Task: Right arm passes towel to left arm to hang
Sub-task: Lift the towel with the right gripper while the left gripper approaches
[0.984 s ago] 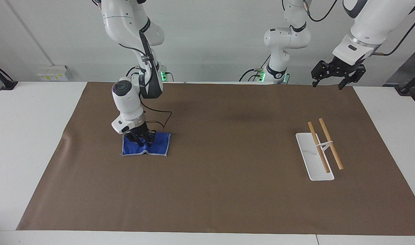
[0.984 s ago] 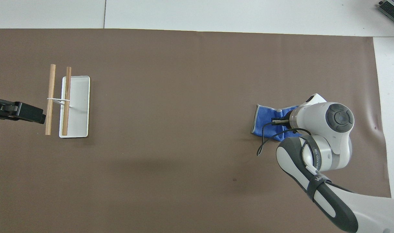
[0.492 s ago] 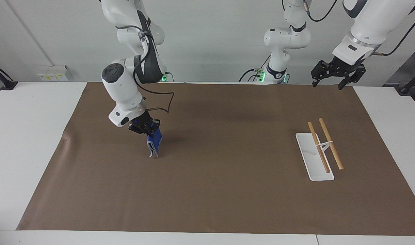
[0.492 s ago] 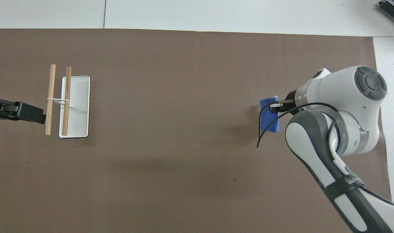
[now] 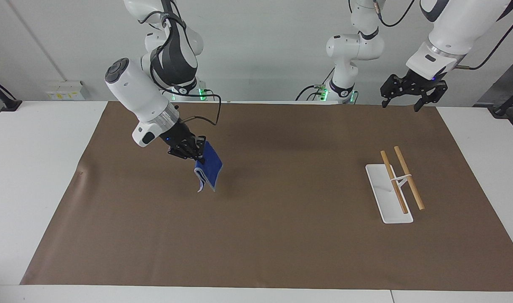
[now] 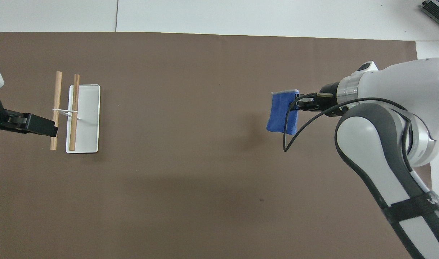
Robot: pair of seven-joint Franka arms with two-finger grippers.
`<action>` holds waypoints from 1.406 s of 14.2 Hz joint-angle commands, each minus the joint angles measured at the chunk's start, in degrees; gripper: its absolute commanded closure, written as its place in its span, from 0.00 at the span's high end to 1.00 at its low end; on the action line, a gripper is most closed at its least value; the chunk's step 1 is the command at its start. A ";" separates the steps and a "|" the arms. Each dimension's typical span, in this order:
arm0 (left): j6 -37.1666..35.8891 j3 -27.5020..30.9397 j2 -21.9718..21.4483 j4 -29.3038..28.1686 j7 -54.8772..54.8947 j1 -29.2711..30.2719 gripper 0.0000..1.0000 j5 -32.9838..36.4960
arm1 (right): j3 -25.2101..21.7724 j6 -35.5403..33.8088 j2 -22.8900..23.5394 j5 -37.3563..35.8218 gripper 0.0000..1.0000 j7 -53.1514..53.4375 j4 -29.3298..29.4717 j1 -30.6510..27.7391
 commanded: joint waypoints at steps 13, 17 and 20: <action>28.27 -0.15 -6.59 -19.88 -44.52 -9.57 1.00 -22.91 | 1.70 8.32 -4.33 49.85 0.00 -14.22 -7.07 6.34; 40.83 -0.42 -6.59 -23.31 -53.66 -14.22 1.00 -29.61 | 1.70 10.46 -4.86 59.62 0.00 -15.36 -7.87 8.64; 50.35 -0.42 -7.21 -27.09 -62.98 -18.01 1.00 -29.70 | 1.70 10.55 -5.38 63.14 0.00 -16.50 -8.93 10.23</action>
